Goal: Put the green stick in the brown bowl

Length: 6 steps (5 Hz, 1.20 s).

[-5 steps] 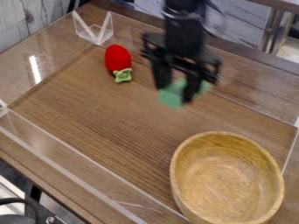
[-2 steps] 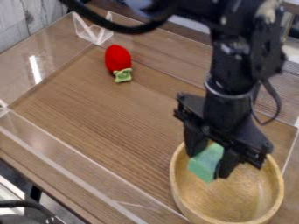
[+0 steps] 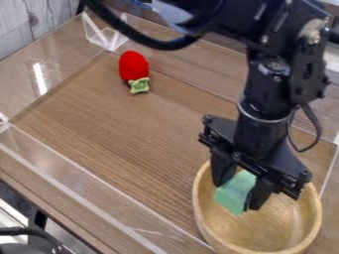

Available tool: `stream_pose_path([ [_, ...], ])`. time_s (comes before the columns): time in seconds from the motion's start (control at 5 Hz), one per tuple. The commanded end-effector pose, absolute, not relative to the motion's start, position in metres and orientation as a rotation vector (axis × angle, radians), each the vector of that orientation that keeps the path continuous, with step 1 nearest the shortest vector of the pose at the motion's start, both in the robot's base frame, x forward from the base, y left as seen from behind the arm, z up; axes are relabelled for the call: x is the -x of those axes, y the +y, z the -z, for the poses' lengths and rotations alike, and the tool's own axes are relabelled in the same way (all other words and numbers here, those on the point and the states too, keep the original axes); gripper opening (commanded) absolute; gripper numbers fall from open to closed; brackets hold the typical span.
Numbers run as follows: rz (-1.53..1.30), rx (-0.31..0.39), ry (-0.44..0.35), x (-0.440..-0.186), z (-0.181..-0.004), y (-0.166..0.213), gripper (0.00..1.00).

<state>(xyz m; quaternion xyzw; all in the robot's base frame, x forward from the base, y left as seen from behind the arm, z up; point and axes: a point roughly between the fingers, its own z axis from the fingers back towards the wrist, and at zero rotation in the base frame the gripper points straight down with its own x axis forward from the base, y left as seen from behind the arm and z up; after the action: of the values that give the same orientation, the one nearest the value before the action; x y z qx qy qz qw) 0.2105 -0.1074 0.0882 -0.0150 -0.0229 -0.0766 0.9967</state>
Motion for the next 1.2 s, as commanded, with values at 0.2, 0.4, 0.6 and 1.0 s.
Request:
stream_pose_path([
  [0.2, 0.125, 0.038, -0.091, -0.207, -0.106, -0.110, 0.00],
  [0.4, 0.101, 0.033, -0.088, -0.203, -0.109, -0.122, 0.00],
  [0.6, 0.084, 0.039, -0.090, -0.203, -0.116, -0.121, 0.00],
  [1.0, 0.065, 0.042, -0.094, -0.209, -0.121, -0.108, 0.00],
])
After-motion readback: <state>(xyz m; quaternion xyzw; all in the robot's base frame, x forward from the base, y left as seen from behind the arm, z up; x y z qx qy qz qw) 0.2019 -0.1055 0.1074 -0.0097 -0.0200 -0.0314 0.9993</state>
